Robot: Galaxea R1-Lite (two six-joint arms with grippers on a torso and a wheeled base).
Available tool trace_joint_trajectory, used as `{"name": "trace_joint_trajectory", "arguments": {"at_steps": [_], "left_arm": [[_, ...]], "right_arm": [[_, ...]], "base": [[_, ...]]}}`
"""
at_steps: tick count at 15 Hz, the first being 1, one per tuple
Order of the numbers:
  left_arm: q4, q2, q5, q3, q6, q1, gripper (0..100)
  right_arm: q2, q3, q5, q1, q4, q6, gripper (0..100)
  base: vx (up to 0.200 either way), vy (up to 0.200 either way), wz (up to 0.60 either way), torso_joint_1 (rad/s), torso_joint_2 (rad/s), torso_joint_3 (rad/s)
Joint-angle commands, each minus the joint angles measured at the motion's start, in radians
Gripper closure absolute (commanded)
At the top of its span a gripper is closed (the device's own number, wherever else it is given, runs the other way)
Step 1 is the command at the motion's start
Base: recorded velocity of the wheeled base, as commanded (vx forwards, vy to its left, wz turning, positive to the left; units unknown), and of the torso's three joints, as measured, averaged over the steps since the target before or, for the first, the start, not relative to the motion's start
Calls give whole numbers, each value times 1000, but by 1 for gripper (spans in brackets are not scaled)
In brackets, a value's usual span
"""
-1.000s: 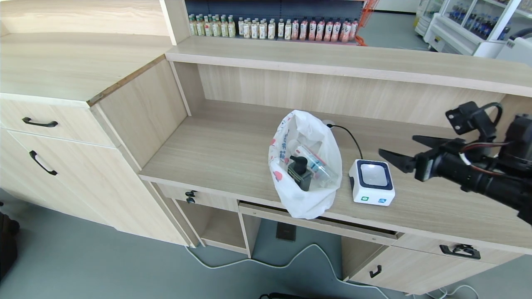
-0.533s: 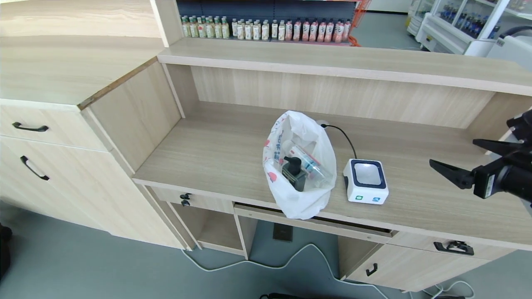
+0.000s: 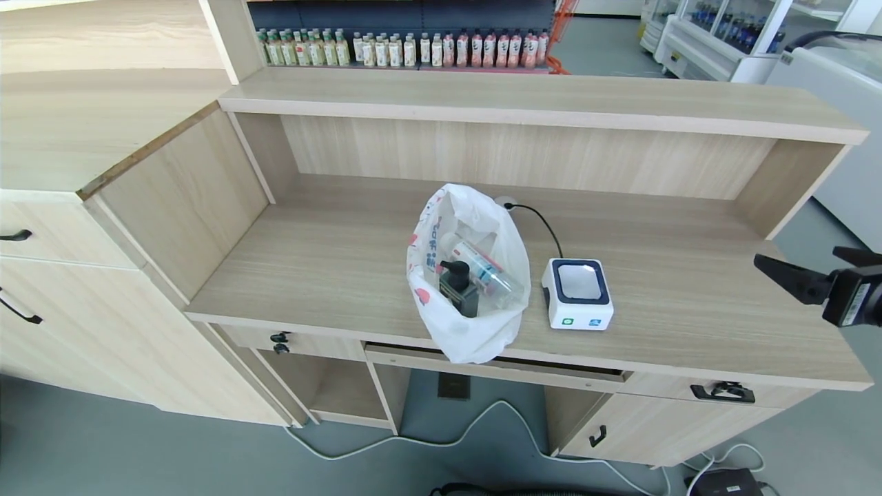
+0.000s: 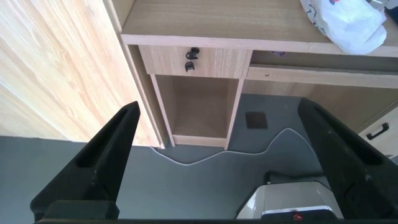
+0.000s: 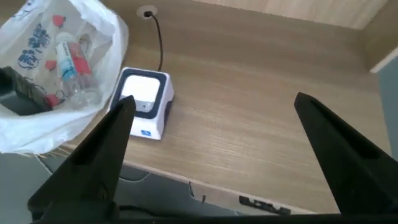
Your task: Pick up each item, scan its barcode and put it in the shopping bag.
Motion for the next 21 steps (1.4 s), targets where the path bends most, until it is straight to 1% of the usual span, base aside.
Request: {"name": "trace_joint_trajectory", "arguments": {"at_steps": [1, 2, 3, 6, 7, 8, 11, 12, 13, 14, 15, 17, 19, 21], "left_arm": [[0, 2, 0, 0, 0, -1, 0], [0, 2, 0, 0, 1, -1, 0], [0, 2, 0, 0, 0, -1, 0], [0, 2, 0, 0, 0, -1, 0], [0, 2, 0, 0, 0, -1, 0], [0, 2, 0, 0, 0, -1, 0], [0, 2, 0, 0, 0, -1, 0], [0, 2, 0, 0, 0, -1, 0], [0, 2, 0, 0, 0, -1, 0], [0, 2, 0, 0, 0, -1, 0], [0, 2, 0, 0, 0, -1, 0], [0, 2, 0, 0, 0, -1, 0], [0, 2, 0, 0, 1, -1, 0], [0, 2, 0, 0, 0, -1, 0]], "right_arm": [[-119, 62, -130, -4, 112, 58, 0], [-174, 127, -144, -4, 116, 85, 0], [-254, 219, -144, -6, 115, 93, 0], [-567, 458, -141, 11, 126, 87, 0], [-642, 499, -142, 12, 133, 88, 0], [-714, 499, -142, 12, 199, 93, 0], [-989, 499, -139, 25, 483, 85, 0], [-1035, 499, -141, 28, 528, 84, 0], [-1125, 499, -148, 34, 604, 87, 0], [-1150, 499, -156, 48, 618, 90, 0], [-1167, 499, -188, 91, 626, 85, 0], [-1175, 499, -228, 103, 636, 90, 0], [-1225, 499, -230, 149, 670, 94, 0], [-1260, 499, -230, 157, 672, 100, 0]], "base": [[0, 0, 0, 0, 0, 0], [0, 0, 0, 0, 0, 0], [0, 0, 0, 0, 0, 0], [0, 0, 0, 0, 0, 0], [0, 0, 0, 0, 0, 0], [0, 0, 0, 0, 0, 0], [0, 0, 0, 0, 0, 0], [0, 0, 0, 0, 0, 0], [0, 0, 0, 0, 0, 0], [0, 0, 0, 0, 0, 0], [0, 0, 0, 0, 0, 0], [0, 0, 0, 0, 0, 0], [0, 0, 0, 0, 0, 0], [0, 0, 0, 0, 0, 0]]}}
